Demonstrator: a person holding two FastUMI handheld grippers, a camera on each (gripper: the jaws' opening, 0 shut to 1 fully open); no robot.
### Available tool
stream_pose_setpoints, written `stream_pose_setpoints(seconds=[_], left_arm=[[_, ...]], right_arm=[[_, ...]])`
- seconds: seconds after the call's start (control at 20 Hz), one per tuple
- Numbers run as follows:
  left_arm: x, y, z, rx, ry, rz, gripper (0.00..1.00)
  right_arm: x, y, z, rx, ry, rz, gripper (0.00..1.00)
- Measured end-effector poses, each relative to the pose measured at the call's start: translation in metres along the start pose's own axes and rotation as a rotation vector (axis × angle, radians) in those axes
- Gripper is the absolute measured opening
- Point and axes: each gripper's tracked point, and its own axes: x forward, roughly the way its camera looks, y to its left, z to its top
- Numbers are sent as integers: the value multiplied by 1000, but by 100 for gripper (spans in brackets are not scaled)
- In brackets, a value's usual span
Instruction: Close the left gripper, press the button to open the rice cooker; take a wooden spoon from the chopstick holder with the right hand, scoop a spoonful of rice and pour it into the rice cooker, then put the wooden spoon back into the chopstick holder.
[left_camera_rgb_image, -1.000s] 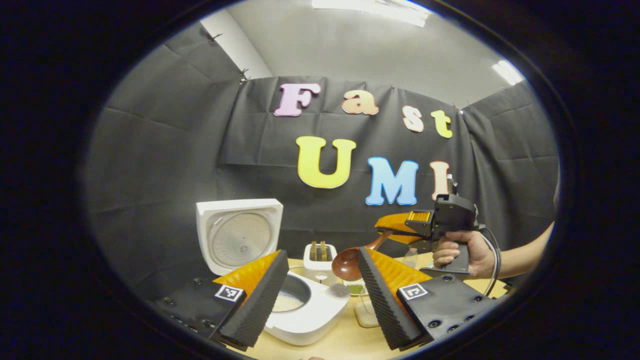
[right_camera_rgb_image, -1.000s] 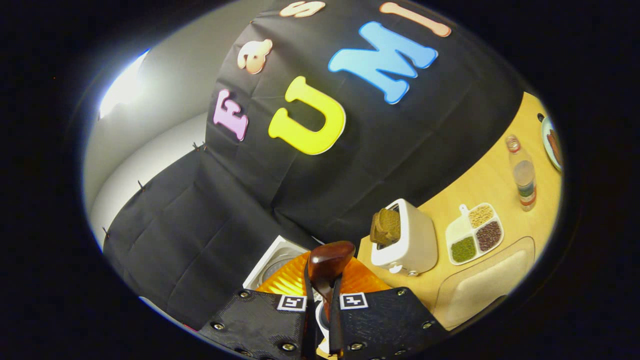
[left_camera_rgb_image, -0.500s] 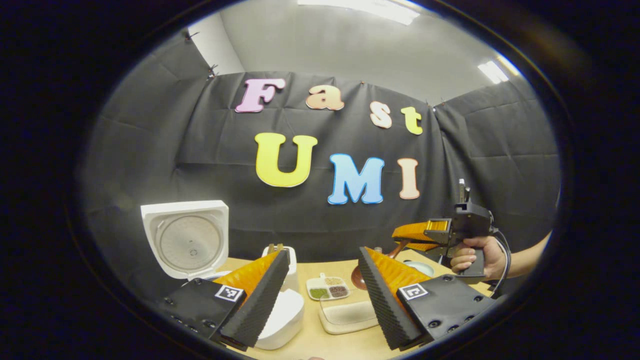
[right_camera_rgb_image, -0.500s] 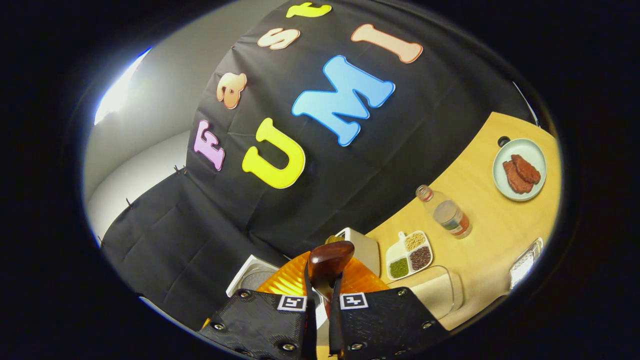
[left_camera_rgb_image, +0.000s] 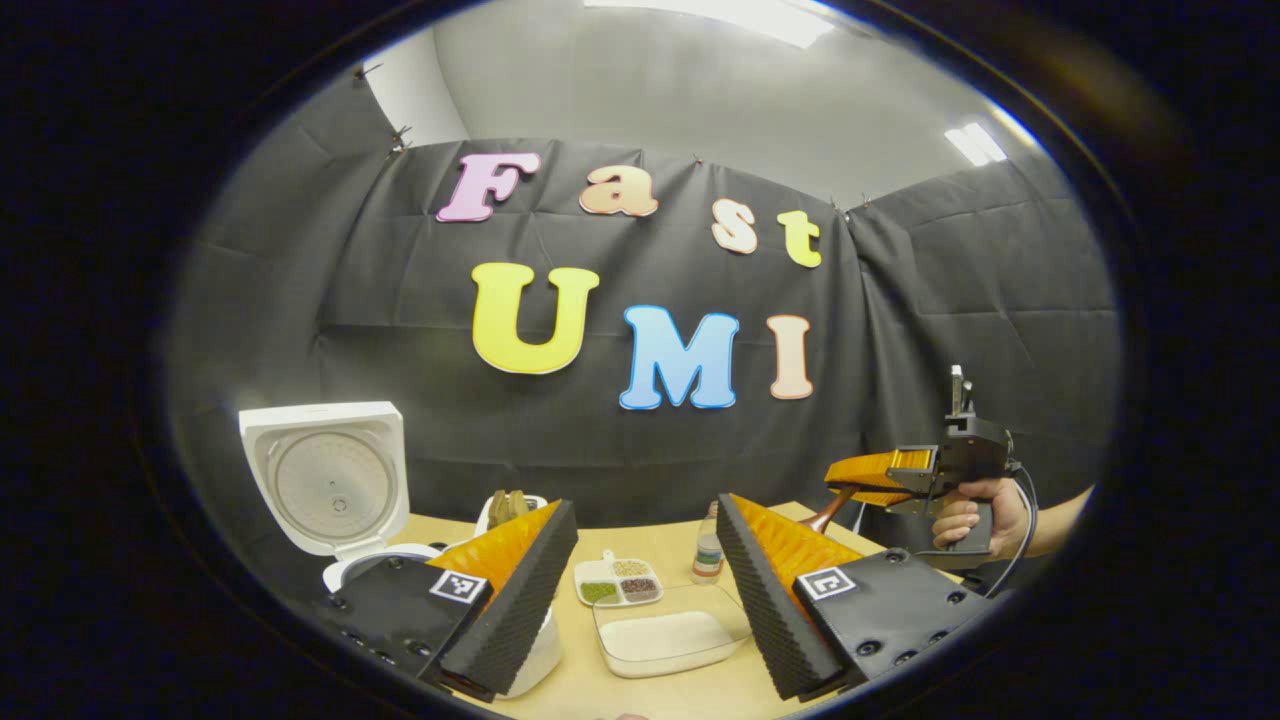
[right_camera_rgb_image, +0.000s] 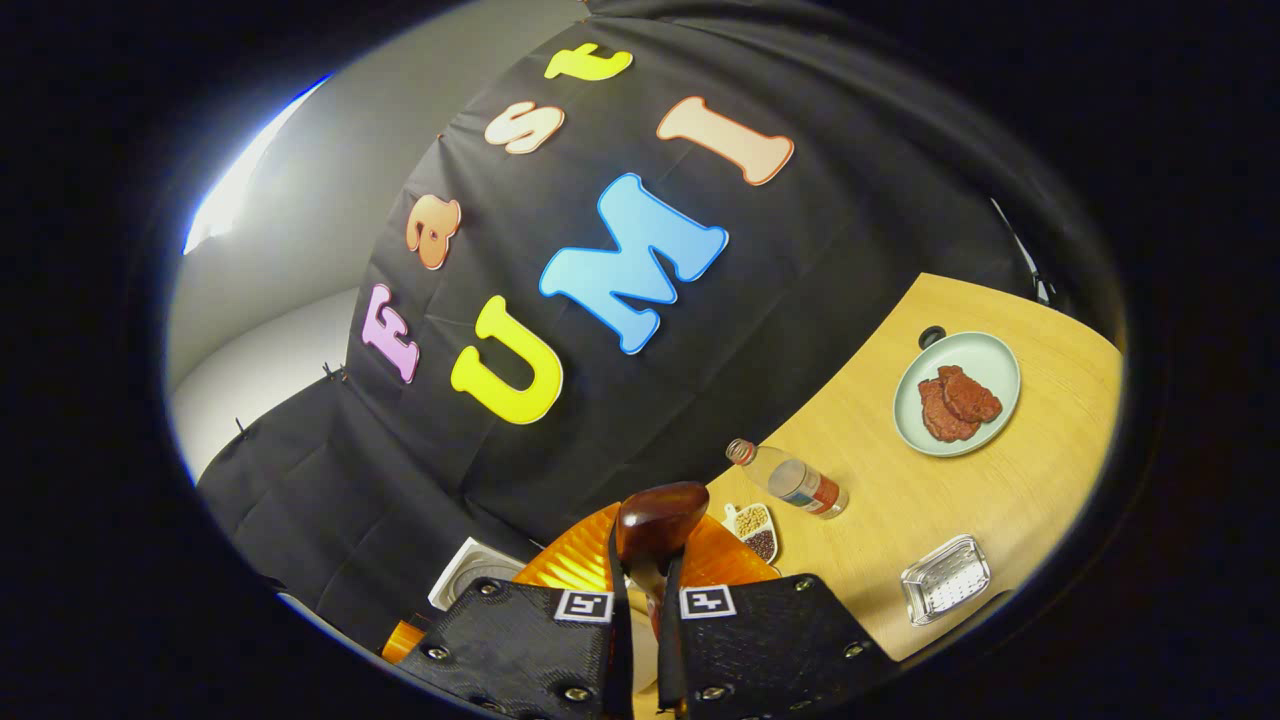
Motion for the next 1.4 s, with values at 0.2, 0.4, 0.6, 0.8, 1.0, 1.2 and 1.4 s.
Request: stream_pose_setpoints(seconds=[0.2,0.4,0.6,0.8,1.0,1.2,1.4], left_arm=[[7,-18,-3,5,10,-24,97],[16,-32,-5,16,24,-45,97],[29,-43,1,42,24,-54,97],[28,-50,-8,59,44,-52,97],[27,-45,-13,66,63,-26,97],[22,-32,-17,68,78,24,97],[11,-21,-21,56,93,79,97]], right_arm=[[-20,-32,24,27,-41,-53,10],[-40,-67,43,8,-75,-129,10],[-50,-102,47,-42,-80,-222,10],[-52,-135,39,-124,-61,-309,10],[-39,-156,20,-215,-14,-360,10],[-23,-170,-6,-291,65,-390,10],[-20,-186,-38,-407,142,-420,10]])
